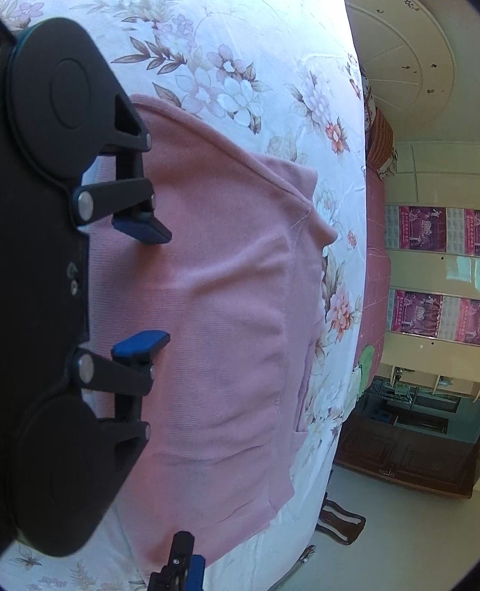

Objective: Fold small clothes

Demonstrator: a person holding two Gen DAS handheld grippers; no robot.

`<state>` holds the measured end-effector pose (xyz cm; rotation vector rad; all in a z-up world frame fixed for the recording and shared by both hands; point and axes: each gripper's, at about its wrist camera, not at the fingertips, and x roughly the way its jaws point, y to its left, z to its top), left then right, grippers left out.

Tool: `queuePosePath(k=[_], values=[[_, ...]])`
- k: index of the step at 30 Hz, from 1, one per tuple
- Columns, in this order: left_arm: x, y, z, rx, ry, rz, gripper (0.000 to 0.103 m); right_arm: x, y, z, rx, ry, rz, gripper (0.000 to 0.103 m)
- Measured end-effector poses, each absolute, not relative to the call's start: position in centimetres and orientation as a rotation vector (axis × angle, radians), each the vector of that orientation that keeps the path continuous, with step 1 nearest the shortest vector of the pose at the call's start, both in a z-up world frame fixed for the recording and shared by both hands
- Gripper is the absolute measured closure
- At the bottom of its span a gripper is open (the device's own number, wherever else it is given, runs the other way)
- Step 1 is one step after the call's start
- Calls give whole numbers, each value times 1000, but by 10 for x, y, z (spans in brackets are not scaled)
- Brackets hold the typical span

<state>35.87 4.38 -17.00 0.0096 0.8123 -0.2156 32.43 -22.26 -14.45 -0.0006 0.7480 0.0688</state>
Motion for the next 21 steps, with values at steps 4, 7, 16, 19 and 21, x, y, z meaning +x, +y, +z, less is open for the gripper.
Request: queuePosePath(k=[4,7,16,19,21], values=[[355,49,-187,13,834,-198,43,329,-200,-158,-30,771,74,44],[352,52,-188,24,824,-197,43,331,-201,-175,-72,832,32,44],[353,53,-184,18,845,-185,43,306,-232,-178,-44,847,-8,44],[354,51,-177,8,853,-178,43,303,-231,-164,-15,824,13,44],[353,50,-169,-9,831,-184,42,305,-229,-152,8,791,29,44]])
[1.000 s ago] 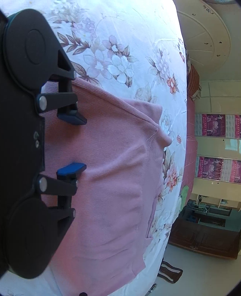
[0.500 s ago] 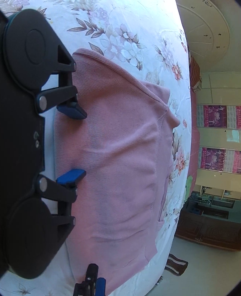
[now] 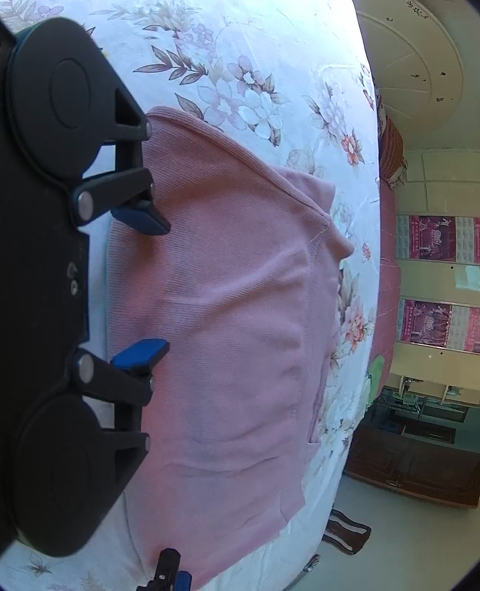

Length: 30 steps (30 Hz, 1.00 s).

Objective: Fold small clothes

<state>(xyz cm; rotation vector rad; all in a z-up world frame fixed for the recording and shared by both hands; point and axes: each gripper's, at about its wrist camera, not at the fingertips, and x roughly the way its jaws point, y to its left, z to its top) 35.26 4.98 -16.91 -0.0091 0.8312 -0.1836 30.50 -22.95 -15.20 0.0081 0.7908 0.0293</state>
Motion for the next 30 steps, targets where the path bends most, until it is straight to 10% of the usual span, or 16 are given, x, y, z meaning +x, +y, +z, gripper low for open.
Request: queuePosePath(k=[30], values=[[432,9,-172,-12,793,-113,24,401,-177,-165,-26,721,241,60]])
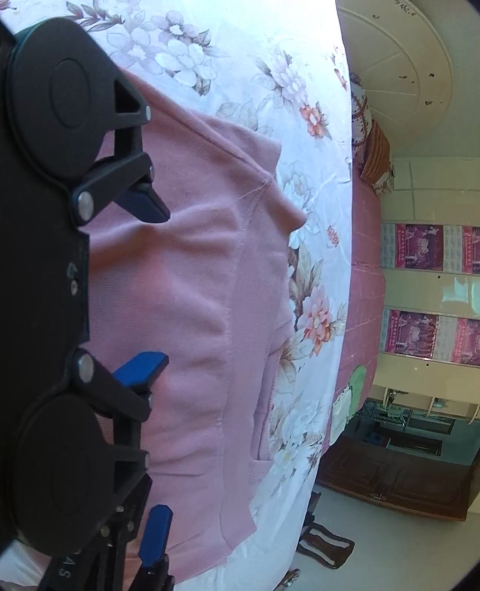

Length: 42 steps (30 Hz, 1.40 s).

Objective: Fold small clothes

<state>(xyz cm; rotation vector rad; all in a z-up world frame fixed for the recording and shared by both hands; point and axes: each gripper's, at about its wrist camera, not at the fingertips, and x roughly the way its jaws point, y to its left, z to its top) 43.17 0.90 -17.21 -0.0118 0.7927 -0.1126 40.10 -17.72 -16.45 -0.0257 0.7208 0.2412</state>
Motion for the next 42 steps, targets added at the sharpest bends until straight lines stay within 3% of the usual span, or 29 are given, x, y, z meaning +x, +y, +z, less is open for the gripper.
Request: queuePosePath(k=[4,7,10,20,21,24,26,28,40,42], values=[[442,24,-187,-36,852,-90,16,405,-161,-178,-43,762,228,60],[442,27,-185,-35,858,-108,16,405,-159,-179,-53,764,216,58],[441,29,-186,-34,857,-122,15,405,-157,-181,-71,764,192,46],[442,36,-189,-46,847,-191,6,412,-155,-176,-94,815,192,35],[442,37,-190,-50,847,-200,4,413,-154,-175,-104,823,189,32],[439,41,-191,-73,842,-239,0,419,-154,-172,-124,898,137,7],[436,45,-191,-87,838,-271,0,422,-159,-162,-90,936,136,5],[434,51,-190,-94,838,-307,0,409,-163,-153,-14,859,94,0],[391,70,-184,-34,899,-231,2,384,-140,-146,43,753,34,0],[386,70,-180,-62,903,-215,2,395,-133,-158,-47,818,-19,0]])
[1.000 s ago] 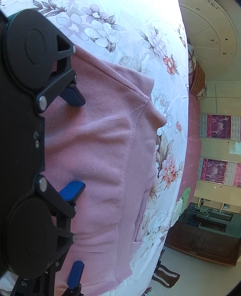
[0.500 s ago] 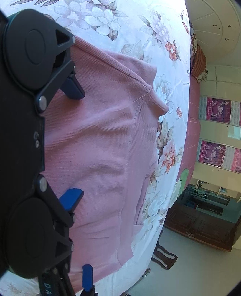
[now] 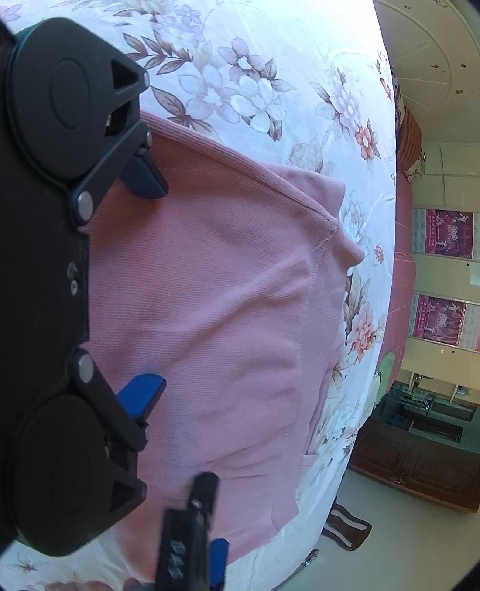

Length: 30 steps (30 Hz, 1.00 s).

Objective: Fold small clothes

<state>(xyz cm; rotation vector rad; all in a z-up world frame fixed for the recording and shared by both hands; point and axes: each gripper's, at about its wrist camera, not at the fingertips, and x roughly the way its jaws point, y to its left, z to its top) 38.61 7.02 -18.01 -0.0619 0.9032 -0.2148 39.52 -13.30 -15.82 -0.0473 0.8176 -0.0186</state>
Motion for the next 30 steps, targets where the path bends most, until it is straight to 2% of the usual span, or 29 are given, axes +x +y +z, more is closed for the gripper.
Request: queuePosePath(k=[2,18,30], values=[[381,71,-175,-97,910,-195,1,398,-131,-173,-92,886,24,0],[339,96,-175,-388,965,-48,1,362,-153,-149,-19,806,137,0],[352,118,-192,-623,844,-62,3,366,-155,-151,-8,773,123,0]])
